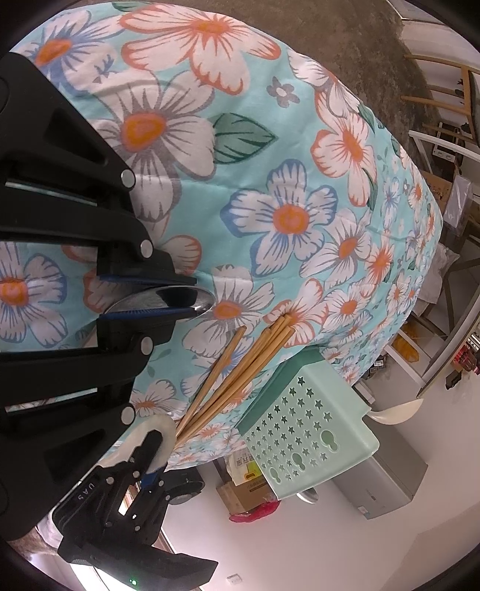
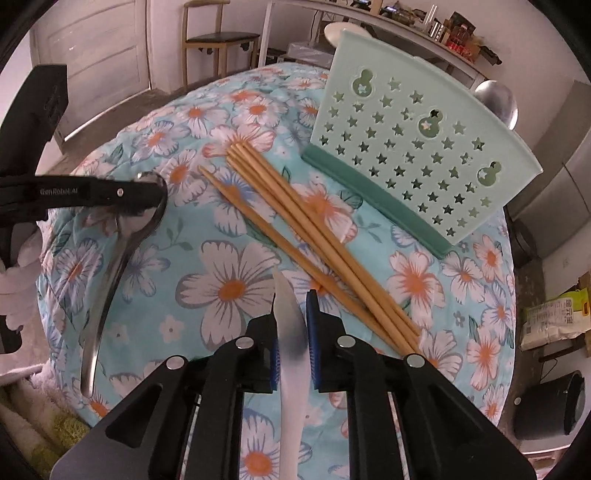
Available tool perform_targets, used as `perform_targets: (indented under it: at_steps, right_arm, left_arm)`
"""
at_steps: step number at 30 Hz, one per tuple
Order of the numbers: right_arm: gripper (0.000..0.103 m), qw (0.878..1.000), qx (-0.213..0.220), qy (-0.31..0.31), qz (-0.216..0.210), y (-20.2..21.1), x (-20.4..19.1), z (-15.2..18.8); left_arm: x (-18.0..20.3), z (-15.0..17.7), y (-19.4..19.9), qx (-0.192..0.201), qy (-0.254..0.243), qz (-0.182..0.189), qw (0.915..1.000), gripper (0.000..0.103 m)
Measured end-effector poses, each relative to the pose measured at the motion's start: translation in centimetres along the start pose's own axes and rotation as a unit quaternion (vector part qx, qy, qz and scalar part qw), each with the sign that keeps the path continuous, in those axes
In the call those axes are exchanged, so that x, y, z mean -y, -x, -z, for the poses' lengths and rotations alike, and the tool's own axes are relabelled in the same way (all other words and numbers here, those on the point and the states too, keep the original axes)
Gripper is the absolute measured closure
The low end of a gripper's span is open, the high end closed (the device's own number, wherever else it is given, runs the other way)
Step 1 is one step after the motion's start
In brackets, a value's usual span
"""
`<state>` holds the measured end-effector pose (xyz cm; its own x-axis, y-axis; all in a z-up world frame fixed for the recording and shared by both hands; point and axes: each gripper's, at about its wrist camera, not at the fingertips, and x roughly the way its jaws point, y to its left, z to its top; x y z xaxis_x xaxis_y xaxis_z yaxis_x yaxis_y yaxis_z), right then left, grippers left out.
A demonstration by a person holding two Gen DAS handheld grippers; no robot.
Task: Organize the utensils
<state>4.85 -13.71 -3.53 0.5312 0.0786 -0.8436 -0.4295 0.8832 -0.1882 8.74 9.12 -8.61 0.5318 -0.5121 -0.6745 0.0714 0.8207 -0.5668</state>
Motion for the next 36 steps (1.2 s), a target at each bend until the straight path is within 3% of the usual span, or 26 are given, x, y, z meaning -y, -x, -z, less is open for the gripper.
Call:
perform_targets:
  at_steps: [5,10,18,24,28,33,36]
  right_arm:
    - [0.095,0.998,0.021,-0.049,-0.026,1.4,2.3,-0.1]
    - [0.095,0.988,0.059,-0.121,-0.080,3.5,5.4,-0.3]
    - [0.095,0.939,0.148,-0.242,-0.196,6.4,10.2,0.7]
    - [0.095,0.916,0.196,-0.274,-0.219,7.9,12.1,1.2]
    - [0.095,0.894,0.243,-0.285,-0.246,9.4,13.6,1.9]
    - [0.095,0.876,0.292,-0.288,-0.255,11.2,15.1,2.4]
    - [0.095,0.861,0.319,-0.297,-0.261,11.8,16.6,2.7]
  left_arm:
    - [0.5,0.1,0.2,0.002,-0.010,-0.009,0.9999,0.095]
    - [1.6,0.0,1.0,0.016,-0.034,-0.026,0.9990,0.099]
    - [4.0,-0.5,4.0,0.058,-0.076,-0.051,0.9941,0.100]
    - [6.9,-2.2,7.6,0.116,-0.109,-0.046,0.9862,0.100]
    - [10.3,-5.4,10.7,0.185,-0.137,-0.032,0.9727,0.100]
    - [16.4,-11.0,14.0,0.294,-0.185,-0.027,0.9374,0.100]
    - [19.8,-13.4,13.3,0.331,-0.225,-0.044,0.9154,0.100]
